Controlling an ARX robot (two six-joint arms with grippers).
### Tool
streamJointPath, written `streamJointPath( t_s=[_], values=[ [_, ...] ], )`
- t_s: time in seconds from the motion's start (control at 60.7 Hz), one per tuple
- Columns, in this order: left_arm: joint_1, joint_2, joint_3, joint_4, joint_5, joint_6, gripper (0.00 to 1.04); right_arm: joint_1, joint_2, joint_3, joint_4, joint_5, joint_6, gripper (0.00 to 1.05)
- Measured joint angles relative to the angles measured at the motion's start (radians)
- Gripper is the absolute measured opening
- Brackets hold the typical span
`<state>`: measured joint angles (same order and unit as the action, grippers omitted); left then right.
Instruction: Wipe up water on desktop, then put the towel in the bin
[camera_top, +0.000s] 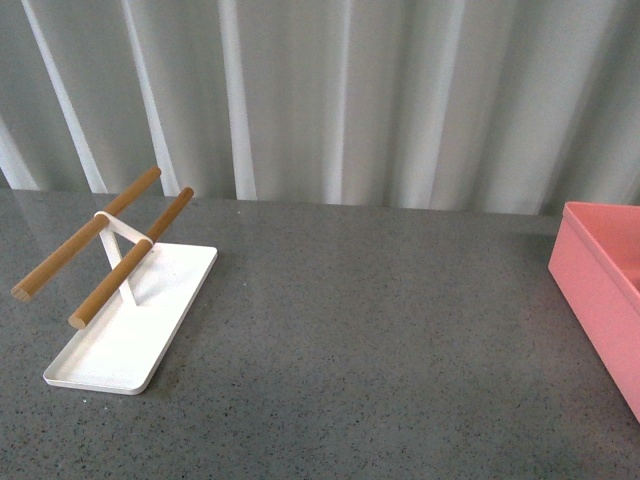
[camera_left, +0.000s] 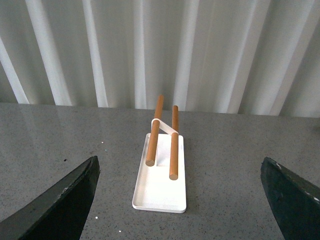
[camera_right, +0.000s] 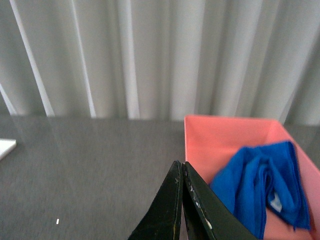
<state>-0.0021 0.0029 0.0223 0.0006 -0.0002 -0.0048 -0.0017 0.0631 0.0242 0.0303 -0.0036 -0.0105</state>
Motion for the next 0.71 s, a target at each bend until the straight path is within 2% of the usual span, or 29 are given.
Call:
streamJointPath(
  t_s=[0.296,0.461,0.527,0.708],
  values=[
    [0.0,-0.001,0.0,0.0,0.0,0.0,0.98,0.0,-0.059,0.0,-0.029,0.003,0.0,0.05],
    [0.0,-0.001,0.0,0.0,0.0,0.0,0.98,0.0,-0.059,0.0,-0.029,0.003,0.0,0.34],
    [0.0,-0.001,0.0,0.0,0.0,0.0,0.98,0.0,-0.059,0.0,-0.029,0.003,0.0,0.54],
    [0.0,-0.001,0.0,0.0,0.0,0.0,0.98,0.0,-0.059,0.0,-0.029,0.003,0.0,0.86]
  ],
)
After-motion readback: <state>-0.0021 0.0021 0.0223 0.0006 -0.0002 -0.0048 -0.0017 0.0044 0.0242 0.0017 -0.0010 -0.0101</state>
